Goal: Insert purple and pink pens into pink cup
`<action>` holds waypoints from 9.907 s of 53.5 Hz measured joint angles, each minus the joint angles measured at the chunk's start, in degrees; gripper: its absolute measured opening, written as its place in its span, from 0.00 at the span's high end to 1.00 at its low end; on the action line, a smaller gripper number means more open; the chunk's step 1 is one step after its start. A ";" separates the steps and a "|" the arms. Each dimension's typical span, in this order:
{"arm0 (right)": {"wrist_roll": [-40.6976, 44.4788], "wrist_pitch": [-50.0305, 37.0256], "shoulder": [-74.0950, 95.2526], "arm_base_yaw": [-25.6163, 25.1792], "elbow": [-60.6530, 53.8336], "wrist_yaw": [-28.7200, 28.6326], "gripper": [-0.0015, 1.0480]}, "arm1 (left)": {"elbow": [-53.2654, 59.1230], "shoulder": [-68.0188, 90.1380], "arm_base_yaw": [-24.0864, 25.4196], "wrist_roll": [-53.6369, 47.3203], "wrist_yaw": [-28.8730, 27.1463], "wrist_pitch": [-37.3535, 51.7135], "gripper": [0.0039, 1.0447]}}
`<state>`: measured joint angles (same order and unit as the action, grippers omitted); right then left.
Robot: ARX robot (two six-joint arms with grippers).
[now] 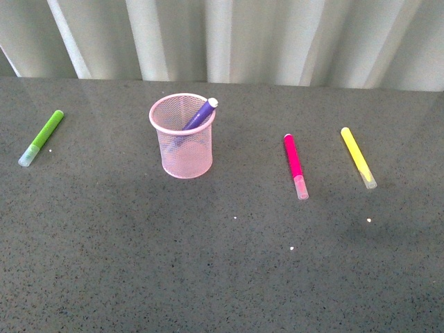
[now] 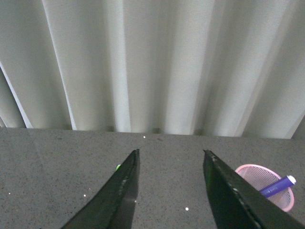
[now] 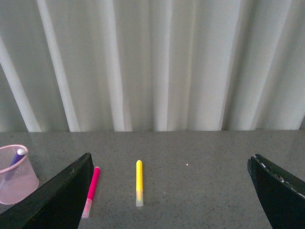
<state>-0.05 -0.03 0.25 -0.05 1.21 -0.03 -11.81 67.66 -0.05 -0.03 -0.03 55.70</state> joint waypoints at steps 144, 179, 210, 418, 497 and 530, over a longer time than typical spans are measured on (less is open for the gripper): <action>0.00 0.00 0.00 0.00 0.00 0.00 0.07 | 11.23 -67.43 0.00 0.24 0.00 -55.67 0.65; 9.73 -9.68 27.43 6.99 6.56 -11.67 0.07 | 11.23 -67.47 0.00 0.24 0.00 -55.67 0.06; -8.61 -17.49 79.41 23.82 35.36 10.69 0.07 | 11.23 -67.47 0.00 0.22 0.00 -55.67 0.06; -7.58 -49.88 120.96 24.65 55.23 3.56 0.88 | 11.23 -67.47 0.00 0.22 0.00 -55.67 0.06; 7.10 -65.79 138.97 35.93 74.49 4.09 0.89 | 11.23 -67.47 0.00 0.22 0.00 -55.67 0.06; 6.51 -66.88 141.17 36.04 74.75 3.72 0.89 | 11.23 -67.47 0.00 0.22 0.00 -55.67 0.06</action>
<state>6.46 -66.92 141.43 35.99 75.96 3.68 -0.58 0.19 -0.05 0.19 -0.03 0.03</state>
